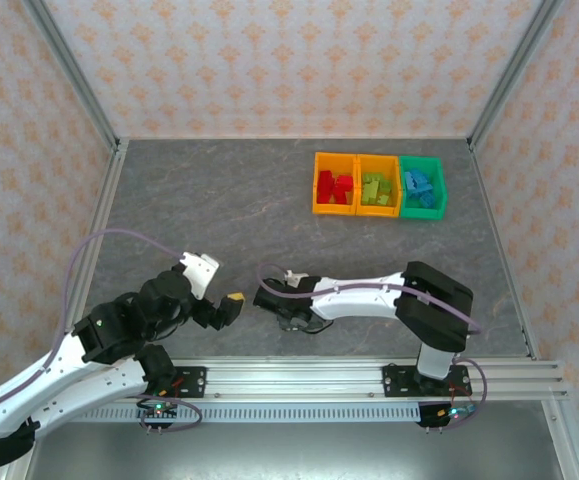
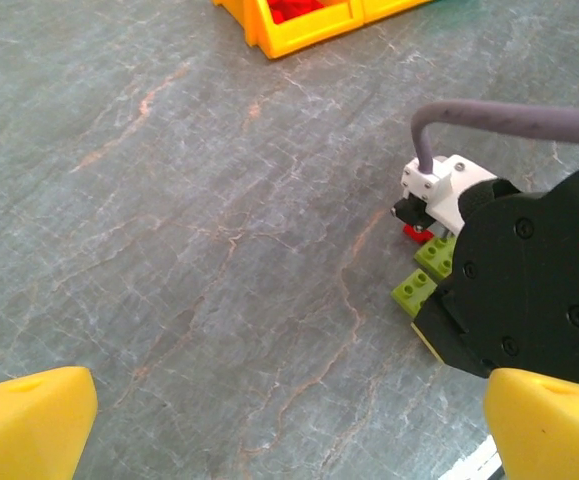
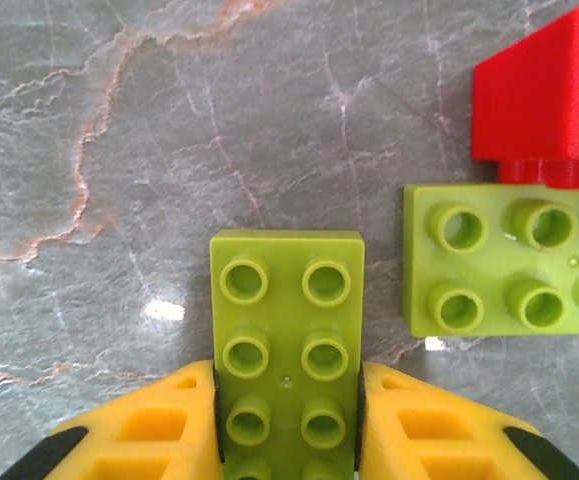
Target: Sort the legos into containers by color
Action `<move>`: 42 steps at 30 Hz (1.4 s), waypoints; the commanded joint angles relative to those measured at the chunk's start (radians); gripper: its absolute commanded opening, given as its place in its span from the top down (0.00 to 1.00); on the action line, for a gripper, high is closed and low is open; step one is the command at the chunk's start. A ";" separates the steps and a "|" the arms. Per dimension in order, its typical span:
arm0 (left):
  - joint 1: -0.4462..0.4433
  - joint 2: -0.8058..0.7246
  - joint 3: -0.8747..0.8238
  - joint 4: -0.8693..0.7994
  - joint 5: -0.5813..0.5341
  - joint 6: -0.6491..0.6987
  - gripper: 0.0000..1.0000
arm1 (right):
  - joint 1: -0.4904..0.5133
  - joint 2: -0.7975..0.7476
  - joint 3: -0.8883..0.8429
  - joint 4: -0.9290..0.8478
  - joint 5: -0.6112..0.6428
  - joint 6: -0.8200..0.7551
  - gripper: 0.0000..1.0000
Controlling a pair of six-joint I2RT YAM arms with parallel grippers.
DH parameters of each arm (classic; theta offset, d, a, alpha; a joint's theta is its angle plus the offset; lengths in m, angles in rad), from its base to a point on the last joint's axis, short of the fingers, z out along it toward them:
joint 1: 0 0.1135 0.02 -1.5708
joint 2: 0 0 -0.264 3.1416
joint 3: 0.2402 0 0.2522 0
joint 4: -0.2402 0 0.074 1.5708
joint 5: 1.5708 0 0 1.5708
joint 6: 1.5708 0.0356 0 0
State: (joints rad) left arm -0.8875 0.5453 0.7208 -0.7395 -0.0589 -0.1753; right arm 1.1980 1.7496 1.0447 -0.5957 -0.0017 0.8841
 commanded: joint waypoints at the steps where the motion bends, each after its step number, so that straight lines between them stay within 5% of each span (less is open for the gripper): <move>1: 0.005 0.007 0.016 0.036 0.123 0.021 0.00 | -0.002 -0.094 -0.032 0.050 0.029 0.017 0.71; 6: 0.005 0.071 0.020 0.127 0.303 0.013 0.00 | -0.075 -0.257 -0.085 0.090 0.062 0.017 0.73; 10: 0.004 0.154 0.048 0.182 0.338 -0.017 0.00 | -0.177 -0.367 -0.100 0.086 0.112 -0.037 0.73; 14: -0.002 0.257 0.016 0.394 0.361 -0.137 0.00 | -0.374 -0.405 -0.091 0.155 0.088 -0.112 0.74; 21: -0.080 0.368 -0.019 0.536 0.224 -0.245 0.00 | -0.787 -0.233 0.129 0.182 0.027 -0.274 0.74; 26: -0.084 0.332 -0.041 0.466 0.174 -0.269 0.00 | -0.955 0.035 0.398 0.115 0.002 -0.354 0.74; 33: -0.084 0.256 -0.070 0.408 0.085 -0.306 0.00 | -1.025 0.377 0.806 -0.065 -0.062 -0.399 0.71; 38: -0.084 0.255 -0.067 0.381 0.078 -0.320 0.00 | -1.025 0.400 0.857 -0.111 -0.082 -0.385 0.39; 42: -0.084 0.264 -0.067 0.384 0.086 -0.329 0.00 | -1.025 0.310 0.800 -0.126 -0.054 -0.400 0.31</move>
State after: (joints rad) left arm -0.9672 0.8074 0.6609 -0.3286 0.0612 -0.4820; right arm 0.1722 2.1601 1.8580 -0.6586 -0.0788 0.4992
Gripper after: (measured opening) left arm 0.998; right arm 0.685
